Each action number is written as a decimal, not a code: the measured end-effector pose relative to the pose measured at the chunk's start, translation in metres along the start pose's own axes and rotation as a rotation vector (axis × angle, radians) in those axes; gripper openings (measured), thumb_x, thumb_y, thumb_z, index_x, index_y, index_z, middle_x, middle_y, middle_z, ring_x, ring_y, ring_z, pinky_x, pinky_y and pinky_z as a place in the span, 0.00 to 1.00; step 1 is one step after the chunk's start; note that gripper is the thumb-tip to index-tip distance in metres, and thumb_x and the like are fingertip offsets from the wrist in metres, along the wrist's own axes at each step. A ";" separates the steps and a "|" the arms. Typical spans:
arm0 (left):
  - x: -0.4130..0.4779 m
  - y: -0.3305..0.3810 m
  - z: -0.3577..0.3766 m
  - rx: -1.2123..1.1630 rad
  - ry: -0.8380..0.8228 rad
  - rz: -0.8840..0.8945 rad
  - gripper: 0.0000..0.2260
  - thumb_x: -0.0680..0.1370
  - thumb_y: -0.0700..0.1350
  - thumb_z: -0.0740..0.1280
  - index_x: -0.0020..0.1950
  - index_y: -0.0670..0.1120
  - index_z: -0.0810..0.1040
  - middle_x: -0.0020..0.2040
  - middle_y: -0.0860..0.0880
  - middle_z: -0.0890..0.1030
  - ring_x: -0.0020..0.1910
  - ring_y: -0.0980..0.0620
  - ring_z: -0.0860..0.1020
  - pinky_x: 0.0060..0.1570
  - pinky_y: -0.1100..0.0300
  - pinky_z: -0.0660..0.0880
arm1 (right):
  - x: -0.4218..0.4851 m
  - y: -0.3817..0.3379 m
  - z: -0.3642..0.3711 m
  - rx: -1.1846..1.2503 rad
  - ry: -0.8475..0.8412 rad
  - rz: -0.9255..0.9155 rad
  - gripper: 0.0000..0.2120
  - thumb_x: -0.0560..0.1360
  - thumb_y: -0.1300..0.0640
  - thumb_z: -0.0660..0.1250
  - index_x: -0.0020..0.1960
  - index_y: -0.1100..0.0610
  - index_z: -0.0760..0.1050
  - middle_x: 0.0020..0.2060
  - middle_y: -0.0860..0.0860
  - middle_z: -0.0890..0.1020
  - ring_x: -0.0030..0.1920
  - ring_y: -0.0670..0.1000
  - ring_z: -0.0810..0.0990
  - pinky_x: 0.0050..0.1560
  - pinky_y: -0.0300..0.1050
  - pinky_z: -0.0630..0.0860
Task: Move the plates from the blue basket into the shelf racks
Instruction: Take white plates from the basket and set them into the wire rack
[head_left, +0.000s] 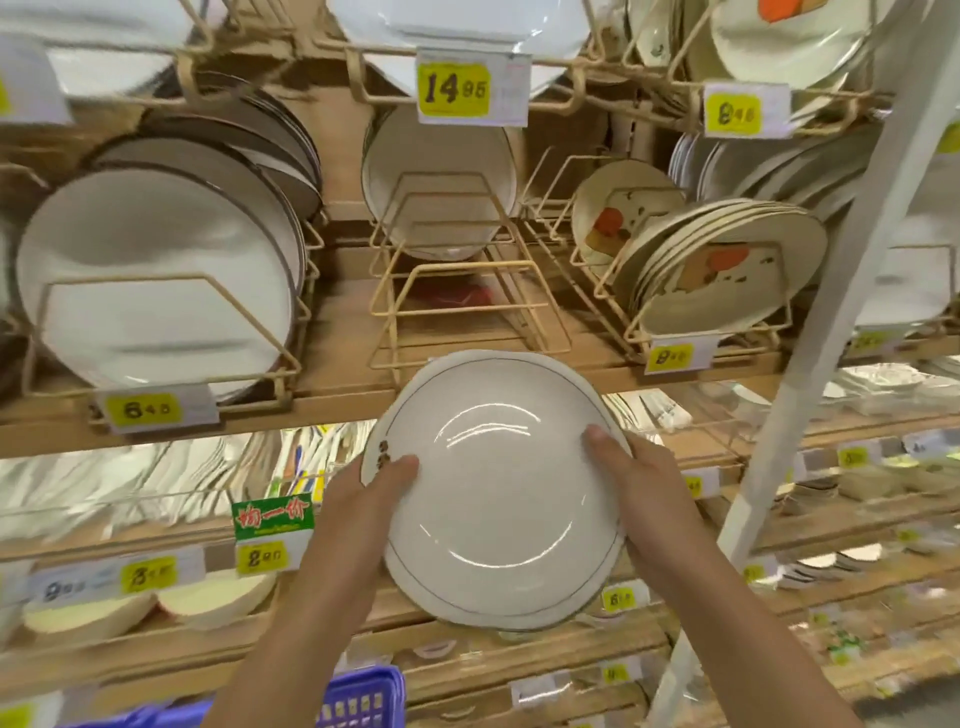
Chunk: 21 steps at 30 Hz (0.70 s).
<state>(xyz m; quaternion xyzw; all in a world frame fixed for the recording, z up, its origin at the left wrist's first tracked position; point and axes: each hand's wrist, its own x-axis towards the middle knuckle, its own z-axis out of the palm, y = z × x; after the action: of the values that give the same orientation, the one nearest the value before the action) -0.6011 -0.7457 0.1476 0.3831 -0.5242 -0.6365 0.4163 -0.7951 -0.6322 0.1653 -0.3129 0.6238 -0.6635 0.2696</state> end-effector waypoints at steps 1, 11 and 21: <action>-0.006 -0.003 0.001 -0.027 0.043 -0.006 0.13 0.75 0.44 0.69 0.60 0.51 0.78 0.49 0.48 0.85 0.49 0.45 0.83 0.45 0.51 0.79 | 0.005 -0.002 0.003 0.027 -0.016 -0.014 0.12 0.80 0.50 0.62 0.50 0.54 0.81 0.43 0.52 0.86 0.44 0.54 0.86 0.44 0.51 0.82; -0.036 -0.010 0.062 -0.205 0.398 0.087 0.32 0.51 0.54 0.79 0.54 0.58 0.80 0.52 0.53 0.85 0.55 0.44 0.81 0.62 0.39 0.72 | 0.032 -0.027 -0.002 0.220 -0.196 -0.082 0.09 0.80 0.49 0.61 0.47 0.44 0.80 0.42 0.43 0.86 0.41 0.44 0.85 0.41 0.43 0.78; -0.056 0.100 0.062 0.582 0.199 0.694 0.13 0.68 0.60 0.67 0.51 0.66 0.81 0.47 0.62 0.84 0.49 0.65 0.81 0.49 0.58 0.74 | 0.055 -0.110 -0.079 -0.414 -0.667 -0.777 0.16 0.75 0.38 0.58 0.51 0.45 0.79 0.38 0.51 0.83 0.40 0.53 0.80 0.41 0.51 0.77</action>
<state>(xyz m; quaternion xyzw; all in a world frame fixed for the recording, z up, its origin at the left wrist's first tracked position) -0.6256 -0.6820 0.2587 0.3452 -0.7357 -0.2464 0.5282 -0.8867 -0.6130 0.2774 -0.7599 0.4606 -0.4426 0.1207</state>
